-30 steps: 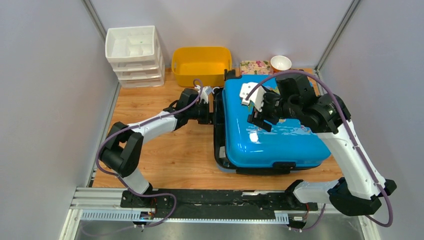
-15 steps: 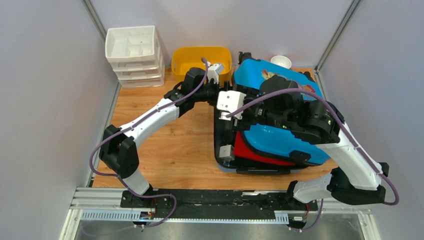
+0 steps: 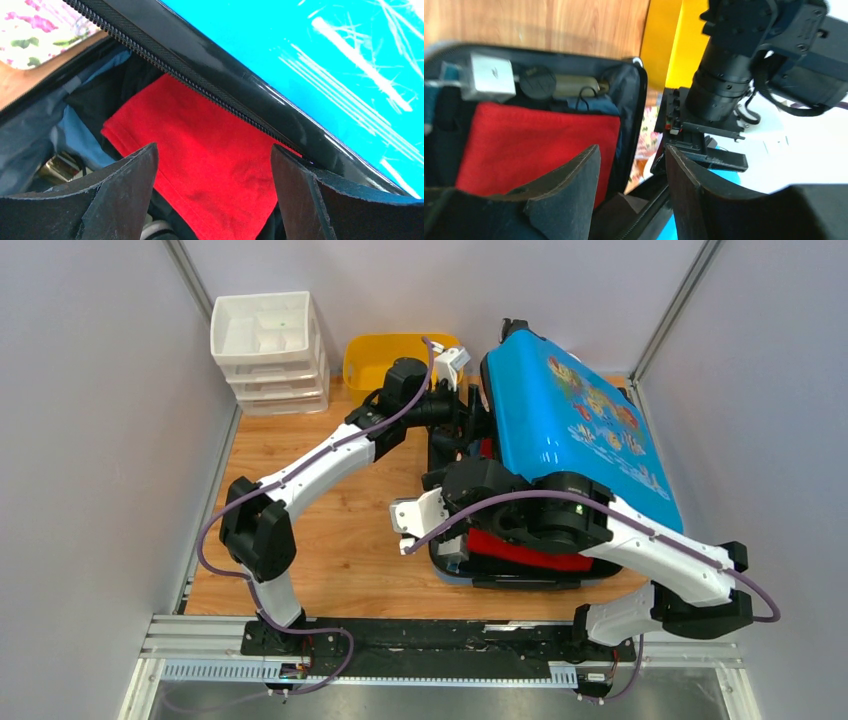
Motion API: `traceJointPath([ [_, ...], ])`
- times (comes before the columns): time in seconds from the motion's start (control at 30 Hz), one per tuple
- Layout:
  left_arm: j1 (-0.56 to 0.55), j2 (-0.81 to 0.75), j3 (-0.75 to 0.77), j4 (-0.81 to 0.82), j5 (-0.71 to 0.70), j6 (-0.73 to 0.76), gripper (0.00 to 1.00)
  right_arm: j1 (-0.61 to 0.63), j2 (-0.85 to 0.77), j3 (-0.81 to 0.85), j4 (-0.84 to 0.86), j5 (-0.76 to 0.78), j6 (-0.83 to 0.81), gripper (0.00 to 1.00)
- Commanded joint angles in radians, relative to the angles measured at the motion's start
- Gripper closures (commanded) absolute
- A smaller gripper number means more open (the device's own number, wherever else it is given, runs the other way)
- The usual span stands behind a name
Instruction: Open, take out, and arrange the luggage
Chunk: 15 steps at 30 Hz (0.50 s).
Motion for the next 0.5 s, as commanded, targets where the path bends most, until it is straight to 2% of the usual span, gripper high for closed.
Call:
traceJointPath([
  [0.0, -0.016, 0.029, 0.085, 0.126, 0.064, 0.005, 0.09, 0.006, -0.003, -0.052, -0.025, 0.226, -0.086, 0.46],
  [0.17, -0.017, 0.048, 0.123, 0.144, 0.070, -0.017, 0.09, -0.001, -0.004, -0.116, -0.050, 0.360, -0.107, 0.46],
  [0.37, -0.017, 0.033, 0.111, 0.110, 0.046, 0.029, 0.09, -0.090, -0.023, -0.176, -0.019, 0.529, -0.148, 0.48],
  [0.47, -0.003, 0.005, 0.087, 0.016, -0.026, 0.082, 0.09, -0.147, -0.052, -0.187, 0.008, 0.584, -0.196, 0.50],
])
